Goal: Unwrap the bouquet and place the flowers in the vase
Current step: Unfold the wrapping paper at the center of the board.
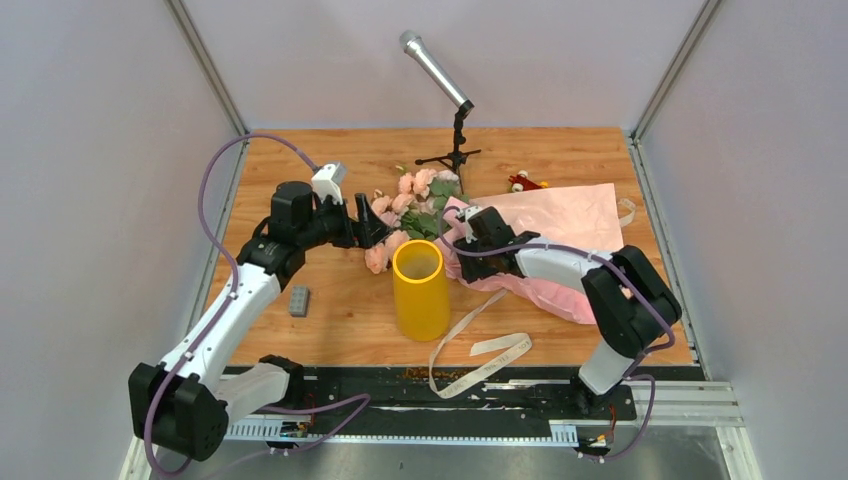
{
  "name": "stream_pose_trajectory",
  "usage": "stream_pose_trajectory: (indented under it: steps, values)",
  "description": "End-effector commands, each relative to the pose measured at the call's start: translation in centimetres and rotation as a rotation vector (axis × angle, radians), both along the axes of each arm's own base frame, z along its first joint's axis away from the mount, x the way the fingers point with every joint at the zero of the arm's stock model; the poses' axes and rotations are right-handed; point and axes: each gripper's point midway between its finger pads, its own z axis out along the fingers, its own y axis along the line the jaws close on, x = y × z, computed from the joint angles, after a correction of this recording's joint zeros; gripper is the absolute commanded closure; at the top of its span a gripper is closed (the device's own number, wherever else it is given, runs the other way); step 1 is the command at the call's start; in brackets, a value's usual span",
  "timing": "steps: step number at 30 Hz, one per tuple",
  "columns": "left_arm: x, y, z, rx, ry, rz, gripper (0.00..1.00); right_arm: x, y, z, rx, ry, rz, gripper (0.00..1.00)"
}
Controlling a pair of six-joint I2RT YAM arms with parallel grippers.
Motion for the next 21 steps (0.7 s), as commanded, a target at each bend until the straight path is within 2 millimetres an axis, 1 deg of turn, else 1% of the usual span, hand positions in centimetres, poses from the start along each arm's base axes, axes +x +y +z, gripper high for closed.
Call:
stream_pose_trajectory:
  steps: [1,5,8,14,17,21]
  values:
    - [-0.3,1.8,0.3,0.097,-0.042,-0.004,0.0,2.4,1.9,0.4,0.051,-0.041,-0.064,0.57]
    - [0.1,2.4,0.3,0.102,-0.046,0.001,0.0,4.1,2.0,0.4,0.034,-0.063,-0.114,0.6]
    - [0.4,2.8,0.2,0.103,-0.043,0.009,0.0,5.5,2.5,0.9,0.042,-0.081,-0.143,0.6]
    - [0.9,3.5,-0.1,0.12,-0.053,0.029,0.0,7.3,3.4,1.2,0.079,-0.082,-0.149,0.59]
    - [1.2,4.2,-0.3,0.144,-0.056,0.06,0.0,8.7,3.5,1.4,0.095,-0.086,-0.152,0.59]
    - [1.5,5.4,0.7,0.186,-0.091,0.108,0.0,9.7,4.5,2.4,0.141,-0.09,-0.107,0.58]
